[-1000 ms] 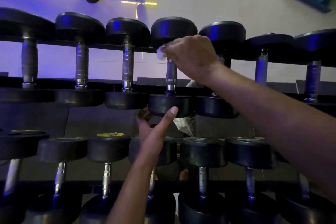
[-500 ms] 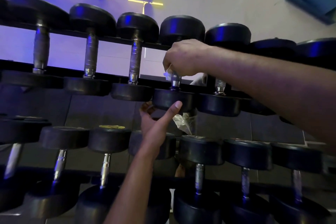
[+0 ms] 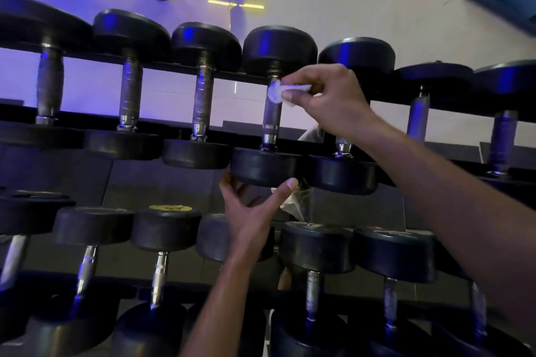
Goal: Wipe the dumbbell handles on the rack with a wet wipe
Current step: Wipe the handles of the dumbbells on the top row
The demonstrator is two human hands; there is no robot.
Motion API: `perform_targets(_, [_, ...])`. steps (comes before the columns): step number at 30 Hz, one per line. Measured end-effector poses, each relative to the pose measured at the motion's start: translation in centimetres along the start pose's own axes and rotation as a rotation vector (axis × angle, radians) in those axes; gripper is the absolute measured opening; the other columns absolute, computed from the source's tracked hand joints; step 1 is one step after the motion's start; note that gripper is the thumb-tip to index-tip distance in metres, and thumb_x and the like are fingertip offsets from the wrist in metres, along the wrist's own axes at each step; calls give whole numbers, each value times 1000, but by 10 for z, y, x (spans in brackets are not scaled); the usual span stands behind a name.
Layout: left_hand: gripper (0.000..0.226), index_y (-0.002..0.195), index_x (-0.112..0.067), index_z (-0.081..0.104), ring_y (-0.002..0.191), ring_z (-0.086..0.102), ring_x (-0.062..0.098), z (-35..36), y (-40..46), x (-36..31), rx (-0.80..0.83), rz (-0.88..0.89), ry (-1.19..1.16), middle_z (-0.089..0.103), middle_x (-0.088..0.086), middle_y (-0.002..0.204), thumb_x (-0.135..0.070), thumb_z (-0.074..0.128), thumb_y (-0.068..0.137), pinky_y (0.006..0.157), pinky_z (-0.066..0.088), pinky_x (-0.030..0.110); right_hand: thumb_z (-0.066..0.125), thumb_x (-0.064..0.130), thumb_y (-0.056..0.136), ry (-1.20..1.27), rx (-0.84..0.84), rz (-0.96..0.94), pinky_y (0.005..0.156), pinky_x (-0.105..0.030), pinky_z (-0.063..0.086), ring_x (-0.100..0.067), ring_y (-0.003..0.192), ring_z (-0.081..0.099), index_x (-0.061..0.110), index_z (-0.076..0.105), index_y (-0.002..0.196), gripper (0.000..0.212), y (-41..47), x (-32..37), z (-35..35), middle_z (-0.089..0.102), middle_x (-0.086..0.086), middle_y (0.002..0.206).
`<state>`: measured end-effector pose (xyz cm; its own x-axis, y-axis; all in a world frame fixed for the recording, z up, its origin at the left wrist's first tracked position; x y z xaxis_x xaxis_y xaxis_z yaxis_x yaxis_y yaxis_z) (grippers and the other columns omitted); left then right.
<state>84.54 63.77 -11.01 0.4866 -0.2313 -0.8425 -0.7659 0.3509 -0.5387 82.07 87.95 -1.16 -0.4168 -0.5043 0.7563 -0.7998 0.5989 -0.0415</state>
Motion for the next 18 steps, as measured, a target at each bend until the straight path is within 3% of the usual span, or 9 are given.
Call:
perform_targets(2, [108, 151, -29, 51, 124, 70, 1, 0, 5, 2, -31, -11, -62, 70, -11, 140, -31, 106, 58, 103, 58, 21, 81, 33, 86, 5, -47, -3, 82, -40, 61, -4, 84, 72, 36, 81, 104, 18, -1, -6, 2, 78, 19, 91])
perform_targets(6, [96, 137, -5, 65, 113, 77, 18, -3, 23, 12, -22, 22, -188, 80, 5, 123, -28, 106, 54, 95, 62, 30, 77, 27, 90, -29, -115, -86, 81, -38, 60, -6, 85, 72, 30, 81, 107, 18, 1, -10, 8, 78, 14, 96])
perform_targets(8, [95, 132, 1, 69, 105, 75, 20, -4, 31, 19, 19, -23, -277, 79, 8, 115, -37, 102, 52, 94, 59, 34, 74, 26, 92, -89, -163, -143, 79, -38, 59, -10, 85, 71, 27, 80, 107, 17, 1, -10, 13, 76, 10, 99])
perform_targets(12, [113, 135, -8, 72, 113, 73, 33, 6, 41, 31, 163, -251, -528, 75, 19, 125, -66, 101, 42, 104, 56, 44, 69, 21, 95, -175, -279, -177, 75, -40, 58, -19, 84, 70, 26, 79, 113, 21, -1, -14, 23, 73, 6, 105])
perform_targets(15, [131, 149, 2, 61, 128, 69, 45, 19, 39, 28, 257, -354, -662, 67, 29, 143, -82, 85, 52, 119, 47, 55, 66, 24, 98, -247, -326, -203, 72, -43, 58, -24, 82, 69, 27, 77, 119, 24, -4, -6, 30, 71, 6, 108])
perform_targets(18, [129, 145, 12, 57, 115, 75, 44, 24, 31, 26, 308, -478, -767, 68, 34, 133, -93, 56, 70, 119, 45, 58, 60, 31, 100, -323, -333, -209, 70, -42, 57, -27, 85, 70, 31, 76, 123, 28, -6, 3, 34, 70, 8, 114])
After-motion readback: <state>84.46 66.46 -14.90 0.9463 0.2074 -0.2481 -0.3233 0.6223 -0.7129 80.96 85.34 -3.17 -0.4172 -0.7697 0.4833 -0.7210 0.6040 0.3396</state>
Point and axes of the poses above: each hand's wrist, its own y-axis towards the middle knuckle, its own z-axis out of the palm, x = y × z, the point moved 4 cm from there along y, towards the middle knuckle
